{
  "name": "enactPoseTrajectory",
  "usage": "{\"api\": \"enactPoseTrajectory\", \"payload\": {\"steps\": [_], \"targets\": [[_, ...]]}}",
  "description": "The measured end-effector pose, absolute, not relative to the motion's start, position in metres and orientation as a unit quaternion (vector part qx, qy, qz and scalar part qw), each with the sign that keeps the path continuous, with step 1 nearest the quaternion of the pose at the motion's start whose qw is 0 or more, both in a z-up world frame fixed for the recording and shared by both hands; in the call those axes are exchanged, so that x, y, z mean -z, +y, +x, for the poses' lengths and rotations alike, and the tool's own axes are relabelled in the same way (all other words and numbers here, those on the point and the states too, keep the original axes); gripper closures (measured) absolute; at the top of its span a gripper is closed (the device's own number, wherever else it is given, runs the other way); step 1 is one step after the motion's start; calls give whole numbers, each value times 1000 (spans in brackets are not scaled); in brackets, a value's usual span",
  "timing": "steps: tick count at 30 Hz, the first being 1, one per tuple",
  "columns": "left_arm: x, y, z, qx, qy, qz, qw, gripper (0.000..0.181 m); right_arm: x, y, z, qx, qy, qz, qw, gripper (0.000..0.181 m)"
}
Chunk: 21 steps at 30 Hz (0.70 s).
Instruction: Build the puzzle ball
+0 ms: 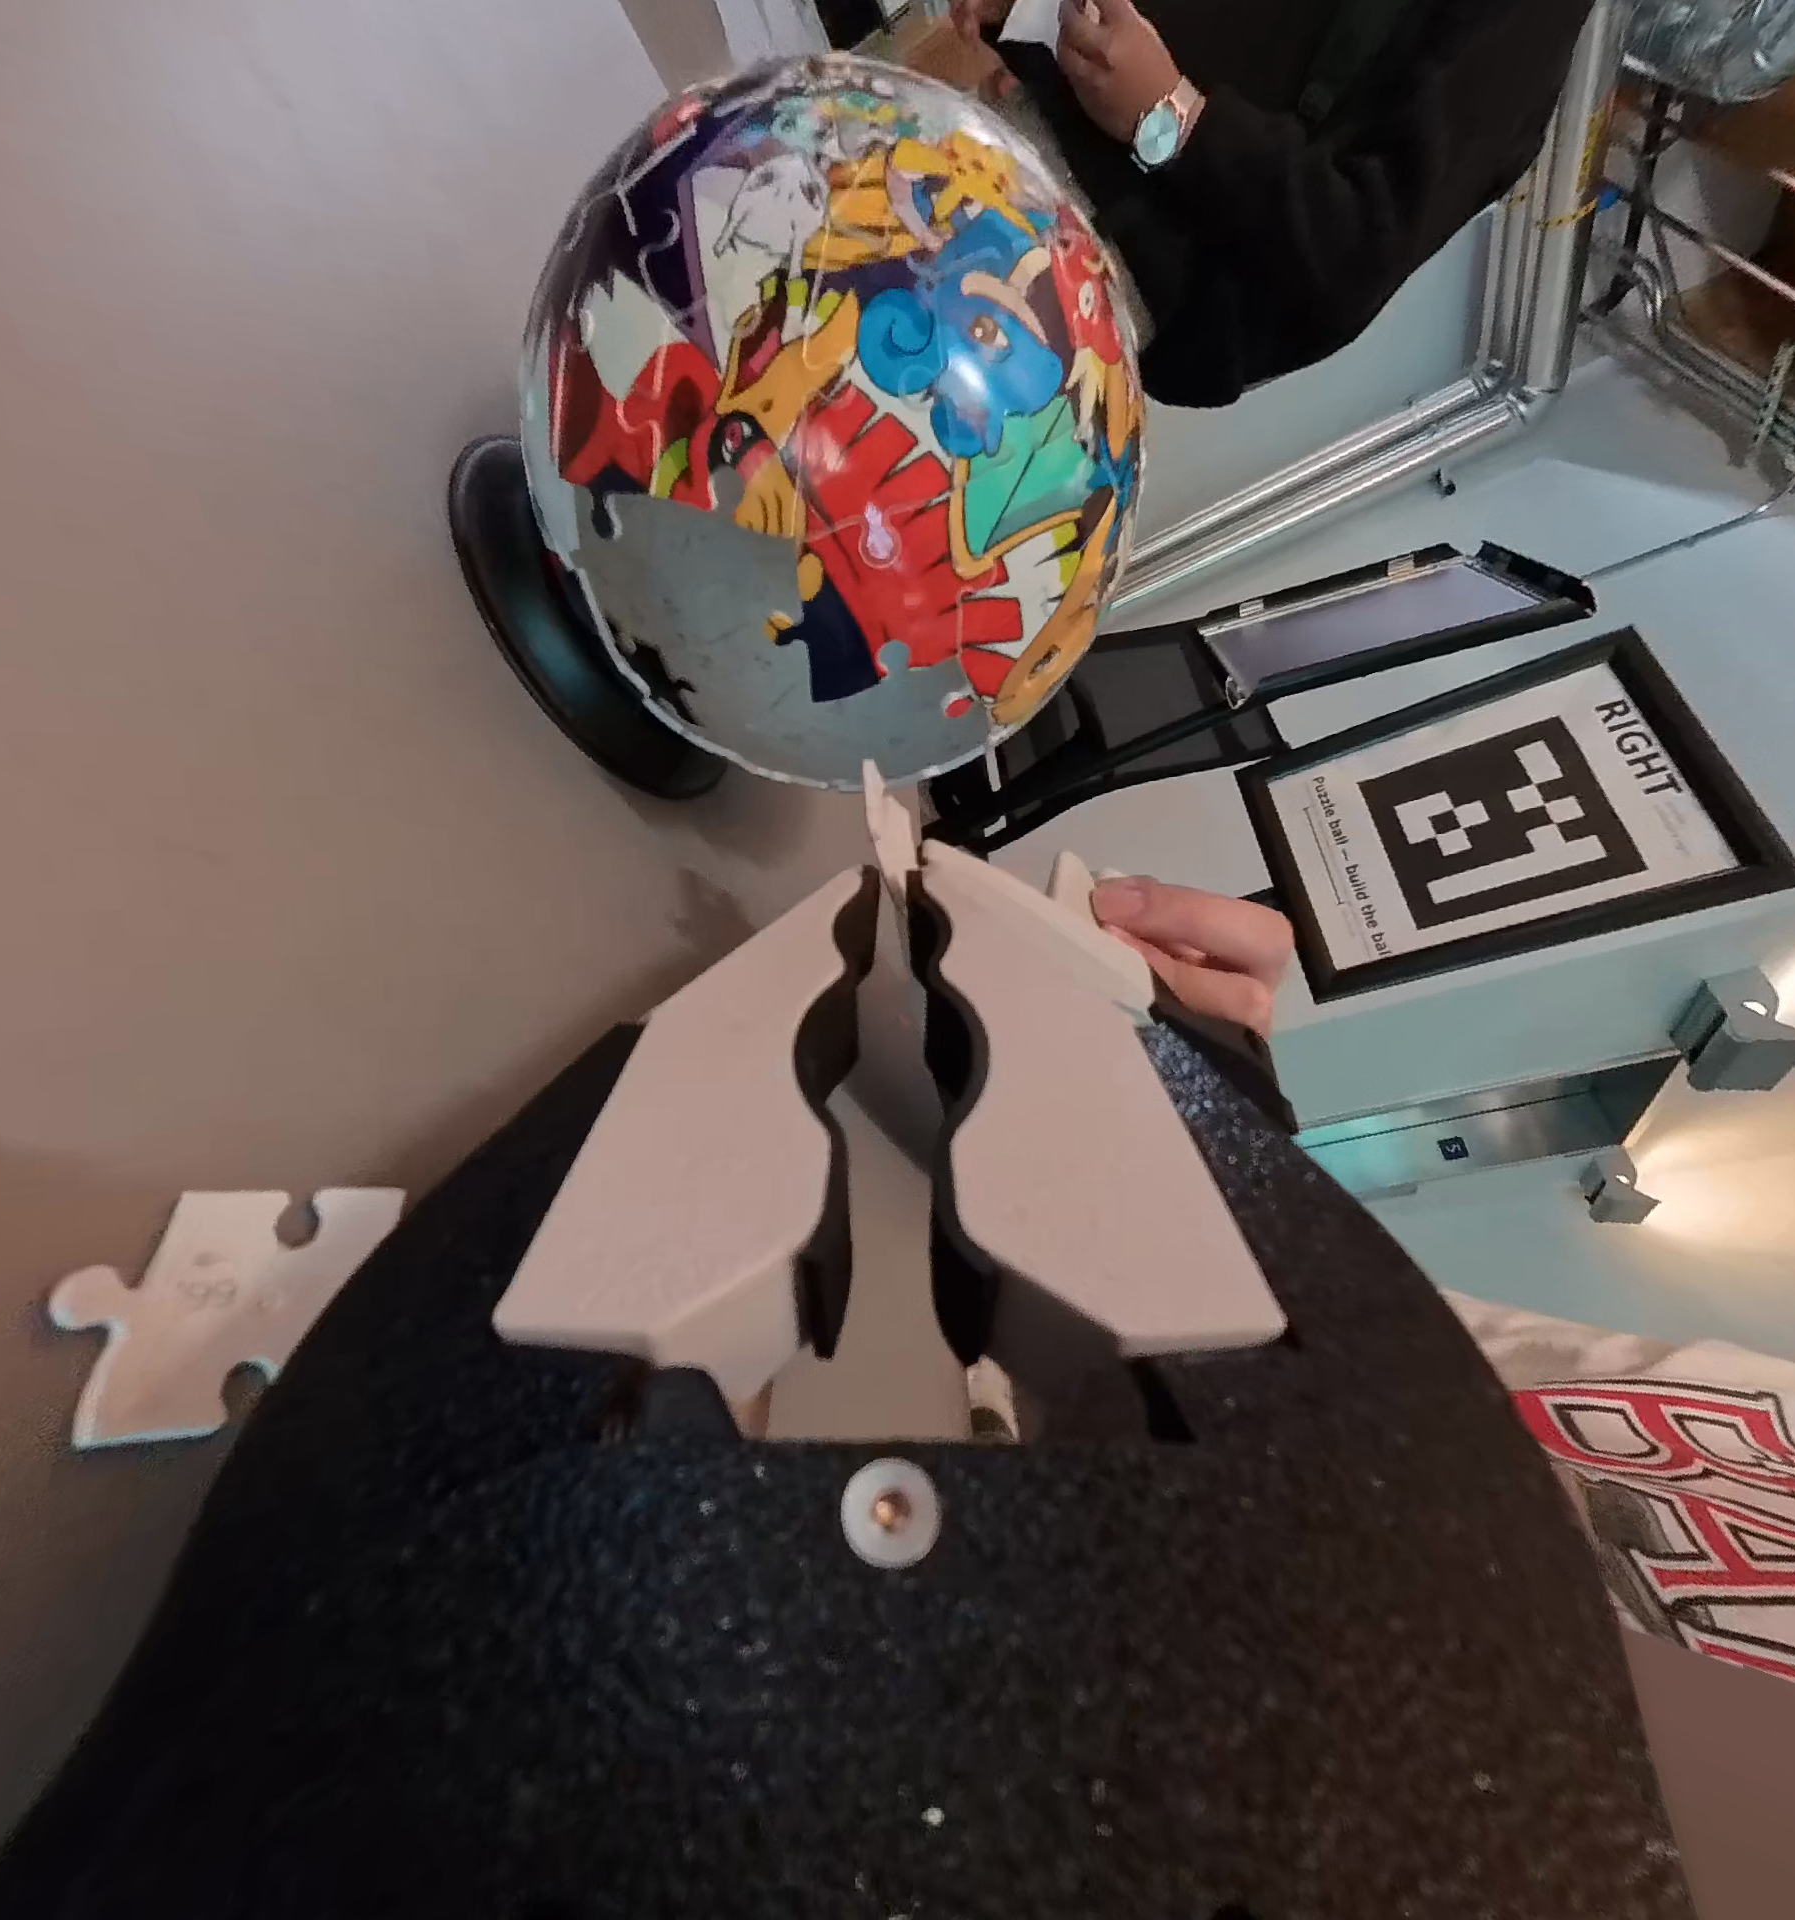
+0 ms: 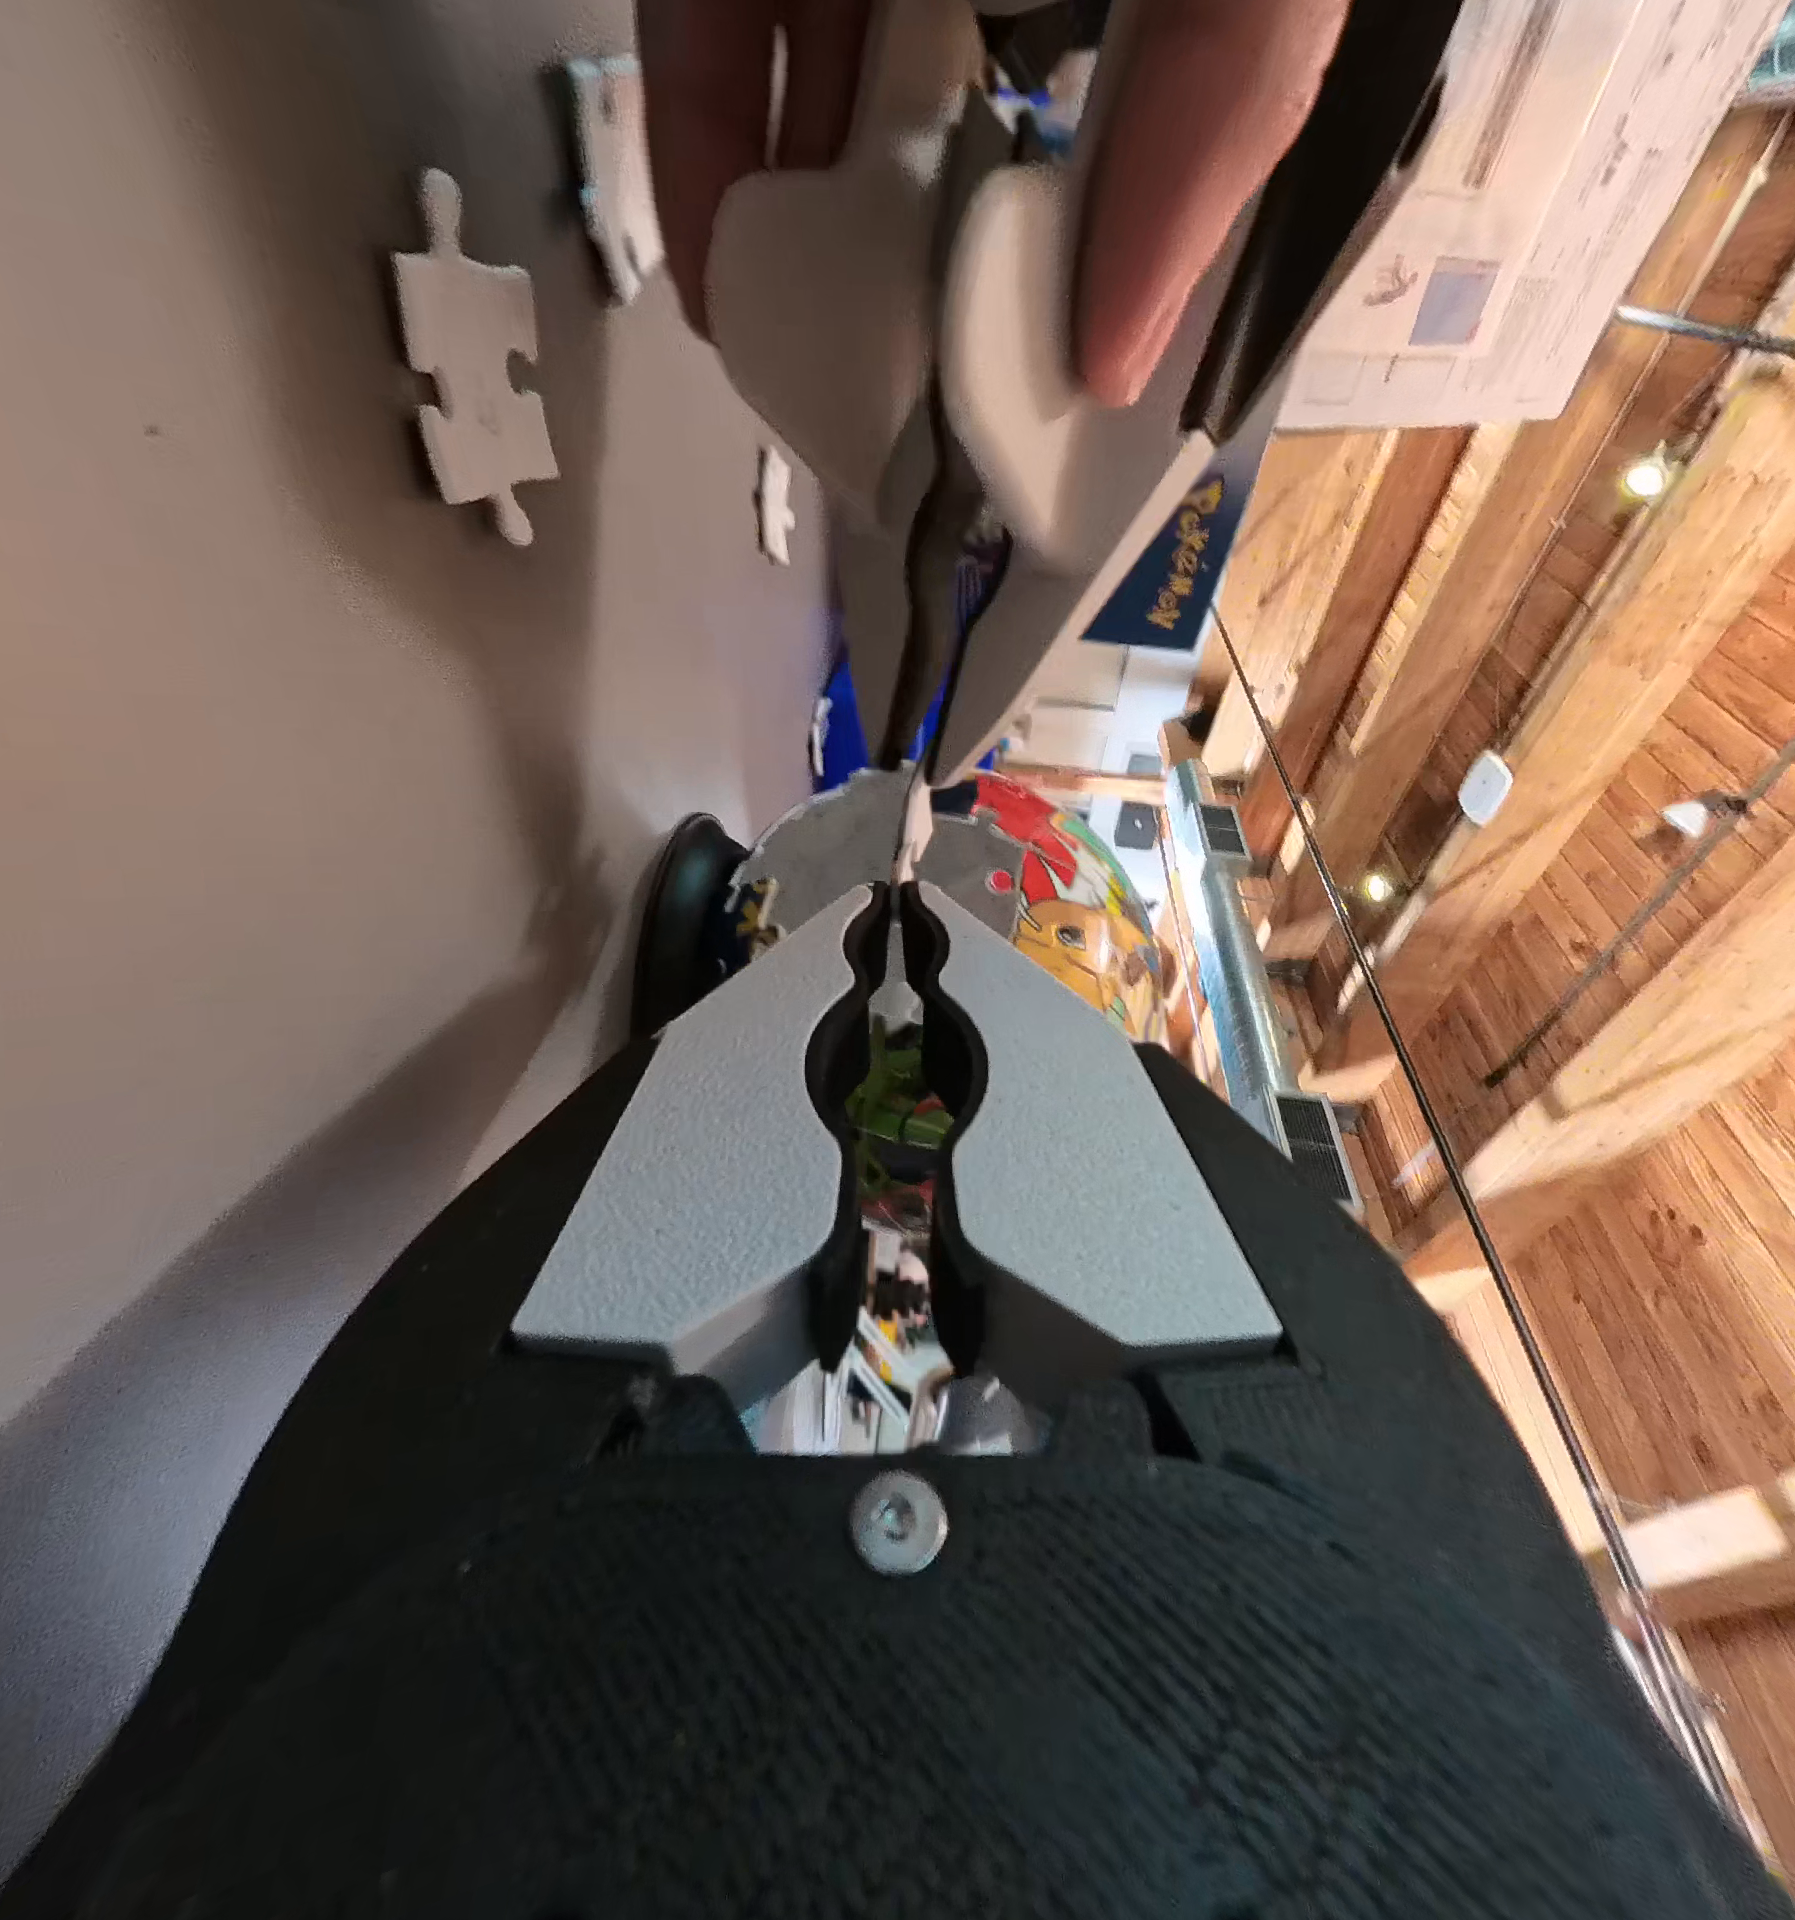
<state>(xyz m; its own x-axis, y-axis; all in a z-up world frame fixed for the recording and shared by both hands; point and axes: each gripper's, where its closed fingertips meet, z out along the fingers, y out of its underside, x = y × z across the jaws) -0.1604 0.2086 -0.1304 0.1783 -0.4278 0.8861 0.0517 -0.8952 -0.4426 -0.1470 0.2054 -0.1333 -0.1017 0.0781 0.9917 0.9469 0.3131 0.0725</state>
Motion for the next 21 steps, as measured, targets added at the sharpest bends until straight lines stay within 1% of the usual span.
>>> {"api": "enactPoseTrajectory", "payload": {"steps": [5, 8, 9, 10, 12, 14, 16, 18, 20, 21], "targets": [[134, 205, -159, 620, 145, -748, 186, 181, 134, 206, -146, 414, -630, -396, 524, 181], [132, 205, -159, 629, 141, -743, 181, 178, 134, 207, -145, 415, -632, -394, 522, 181], [133, 202, -158, 631, 145, -743, 171, 166, 135, 208, -145, 417, -634, -391, 521, 181], [135, 198, -156, 632, 151, -743, 159, 160, 134, 208, -145, 419, -635, -387, 521, 181], [137, 197, -154, 625, 160, -745, 169, 181, 133, 210, -143, 421, -634, -387, 520, 181], [138, 199, -153, 617, 160, -748, 182, 181, 131, 211, -145, 419, -633, -384, 525, 181], [136, 196, -152, 627, 160, -743, 168, 181, 130, 211, -146, 421, -635, -380, 524, 181], [135, 194, -152, 637, 156, -740, 150, 153, 129, 211, -145, 428, -635, -374, 523, 181], [135, 193, -152, 640, 155, -738, 150, 158, 130, 212, -144, 429, -638, -371, 521, 181], [136, 196, -152, 635, 151, -741, 156, 166, 130, 212, -143, 432, -639, -368, 520, 181]]}}
